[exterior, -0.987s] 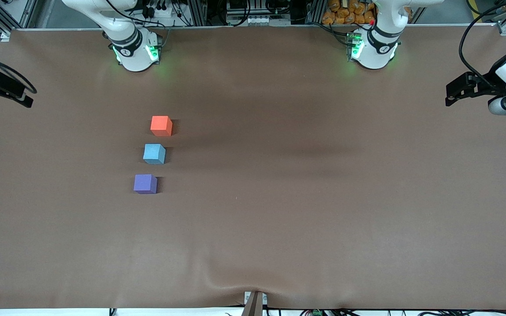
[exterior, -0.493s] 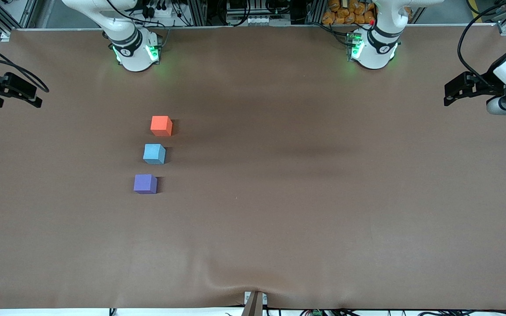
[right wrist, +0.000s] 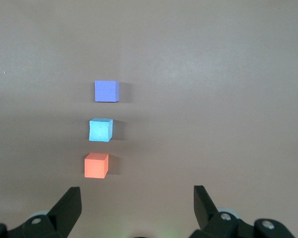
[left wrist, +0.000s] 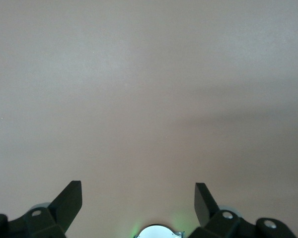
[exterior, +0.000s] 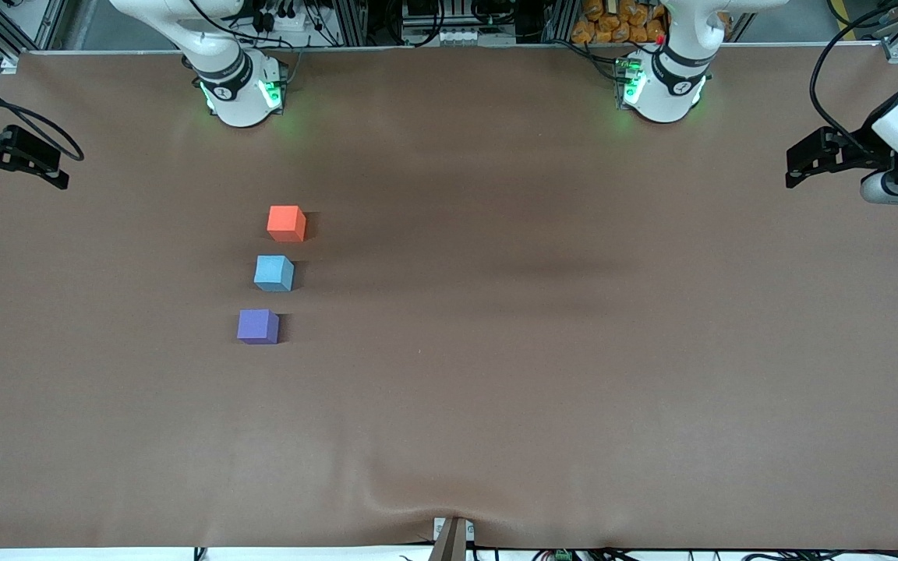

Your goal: Place blue block between orange and purple blocks

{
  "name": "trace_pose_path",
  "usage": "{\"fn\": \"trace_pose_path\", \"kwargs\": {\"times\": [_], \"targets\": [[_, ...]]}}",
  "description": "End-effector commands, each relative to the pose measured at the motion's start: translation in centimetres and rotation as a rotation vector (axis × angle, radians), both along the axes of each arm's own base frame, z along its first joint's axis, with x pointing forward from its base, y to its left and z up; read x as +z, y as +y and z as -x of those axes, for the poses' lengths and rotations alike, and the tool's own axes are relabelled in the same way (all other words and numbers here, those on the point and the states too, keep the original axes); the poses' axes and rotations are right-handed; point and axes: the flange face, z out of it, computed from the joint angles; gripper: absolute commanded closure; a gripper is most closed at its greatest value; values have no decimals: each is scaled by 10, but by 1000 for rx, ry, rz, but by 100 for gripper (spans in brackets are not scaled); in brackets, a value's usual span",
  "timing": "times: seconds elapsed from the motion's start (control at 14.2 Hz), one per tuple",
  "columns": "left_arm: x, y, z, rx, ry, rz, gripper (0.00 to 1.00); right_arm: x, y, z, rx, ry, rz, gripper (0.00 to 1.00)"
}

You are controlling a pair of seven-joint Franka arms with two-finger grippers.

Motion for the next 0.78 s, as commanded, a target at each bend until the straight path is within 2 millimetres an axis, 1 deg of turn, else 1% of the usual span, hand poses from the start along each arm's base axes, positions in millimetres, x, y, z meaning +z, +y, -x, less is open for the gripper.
{"fn": "trace_pose_path", "kwargs": {"times": [0.0,0.28,0.7], "targets": [[5,-2,4,4,2,8,0,7,-3,7,8,-14,-11,0],[6,2,3,-1,-1,11,0,7,-3,7,7,-14,-16,0],[6,2,3,-6,-1,9,0,7,-2,7,9,-8,-17,0]]}}
